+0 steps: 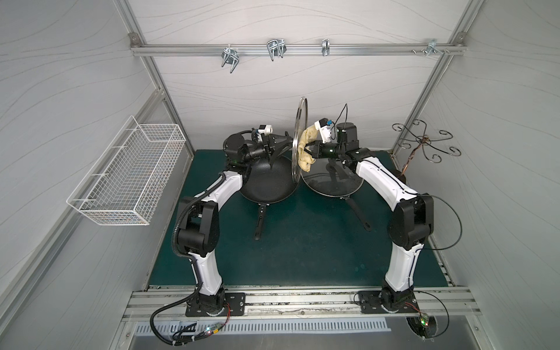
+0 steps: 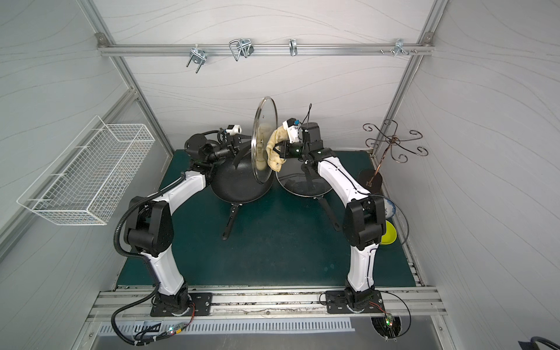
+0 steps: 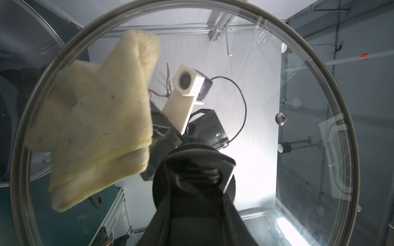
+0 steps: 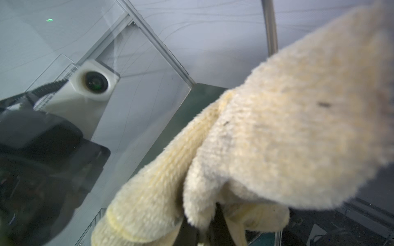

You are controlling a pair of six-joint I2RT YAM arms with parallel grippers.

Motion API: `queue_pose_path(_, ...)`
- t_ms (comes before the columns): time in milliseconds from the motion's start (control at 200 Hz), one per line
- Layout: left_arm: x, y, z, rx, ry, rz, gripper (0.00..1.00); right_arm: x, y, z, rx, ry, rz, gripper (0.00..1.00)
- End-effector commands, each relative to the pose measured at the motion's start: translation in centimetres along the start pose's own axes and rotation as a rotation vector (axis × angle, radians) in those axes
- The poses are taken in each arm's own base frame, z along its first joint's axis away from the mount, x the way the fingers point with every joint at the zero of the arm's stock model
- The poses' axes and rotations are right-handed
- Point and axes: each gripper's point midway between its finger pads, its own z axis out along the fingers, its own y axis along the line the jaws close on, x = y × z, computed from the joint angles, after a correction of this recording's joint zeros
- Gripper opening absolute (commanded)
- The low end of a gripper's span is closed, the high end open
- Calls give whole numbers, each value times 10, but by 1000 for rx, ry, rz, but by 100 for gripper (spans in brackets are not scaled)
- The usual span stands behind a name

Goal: Wipe the pot lid with a cloth
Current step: Wipe the pot lid.

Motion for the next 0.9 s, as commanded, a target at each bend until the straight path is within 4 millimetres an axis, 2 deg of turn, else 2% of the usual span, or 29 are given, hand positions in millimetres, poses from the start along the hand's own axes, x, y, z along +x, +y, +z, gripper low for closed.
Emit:
queue_pose_path(0,22,-101,-2,195,11,218,0,8,36,-3,-109,30,-43,0)
queue_pose_path(265,1,-97,-6,219,-92,195,0,25,88,-18,-233,74,-101,0)
queue_pose_path(515,-16,-83,-19,182,-178,183,0,27,147,-46,-355,81,-189,0)
queue_pose_path(685,-28,-72,-22,137,-219,204,0,12,181,-63,-403,48,-229,0)
queue_pose_path(895,-20,-52,-22,76,-176,247,0,-23,198,-74,-399,-43,-276,0)
